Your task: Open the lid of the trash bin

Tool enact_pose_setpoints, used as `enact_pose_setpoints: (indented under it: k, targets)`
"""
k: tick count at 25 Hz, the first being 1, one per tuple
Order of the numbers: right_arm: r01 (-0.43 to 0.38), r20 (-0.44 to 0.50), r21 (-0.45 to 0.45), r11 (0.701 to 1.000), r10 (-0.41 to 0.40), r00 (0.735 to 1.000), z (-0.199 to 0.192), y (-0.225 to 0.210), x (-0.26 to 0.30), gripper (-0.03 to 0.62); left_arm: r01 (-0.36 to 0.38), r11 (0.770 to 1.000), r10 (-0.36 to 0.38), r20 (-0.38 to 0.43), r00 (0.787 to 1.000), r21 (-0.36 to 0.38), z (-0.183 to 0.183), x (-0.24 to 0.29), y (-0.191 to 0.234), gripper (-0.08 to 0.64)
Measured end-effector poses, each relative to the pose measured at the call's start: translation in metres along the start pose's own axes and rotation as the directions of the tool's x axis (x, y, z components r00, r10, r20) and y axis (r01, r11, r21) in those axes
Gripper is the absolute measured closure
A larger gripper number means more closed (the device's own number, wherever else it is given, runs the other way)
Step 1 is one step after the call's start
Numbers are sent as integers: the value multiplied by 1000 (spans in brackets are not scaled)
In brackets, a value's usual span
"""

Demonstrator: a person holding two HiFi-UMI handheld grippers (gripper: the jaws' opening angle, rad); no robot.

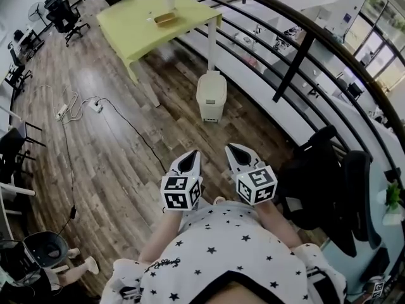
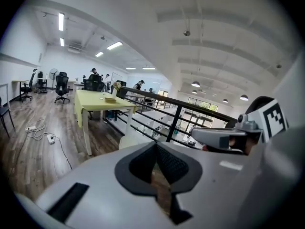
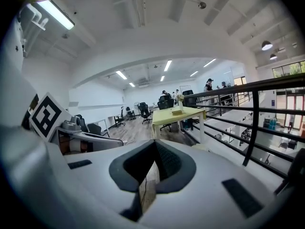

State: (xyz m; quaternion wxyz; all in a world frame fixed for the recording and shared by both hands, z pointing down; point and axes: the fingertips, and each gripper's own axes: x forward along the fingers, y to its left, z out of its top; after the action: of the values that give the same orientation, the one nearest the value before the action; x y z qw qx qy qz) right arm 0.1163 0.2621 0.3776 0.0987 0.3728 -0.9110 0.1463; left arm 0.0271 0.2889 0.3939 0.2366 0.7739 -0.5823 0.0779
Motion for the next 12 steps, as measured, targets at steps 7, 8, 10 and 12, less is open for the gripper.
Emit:
enact_pose_setpoints:
  k: [7, 8, 10, 12]
  targets:
    - [-13, 16, -9, 1000, 13, 1000, -1, -5, -13, 598, 4, 999, -4, 7, 1000, -37, -6, 2, -15, 548]
    - [-13, 13, -9, 1000, 14, 1000, -3, -5, -14, 598, 5, 999, -5, 6, 1000, -40, -8, 1, -17, 548]
    - [-14, 8, 6, 1000, 14, 1000, -7, -8, -16, 598, 10, 999, -10, -1, 1000, -40, -11, 2, -22, 548]
    - [-7, 4, 31, 999, 7, 1000, -9, -14, -17, 598, 17, 999, -17, -8, 1000, -41, -13, 4, -25, 548]
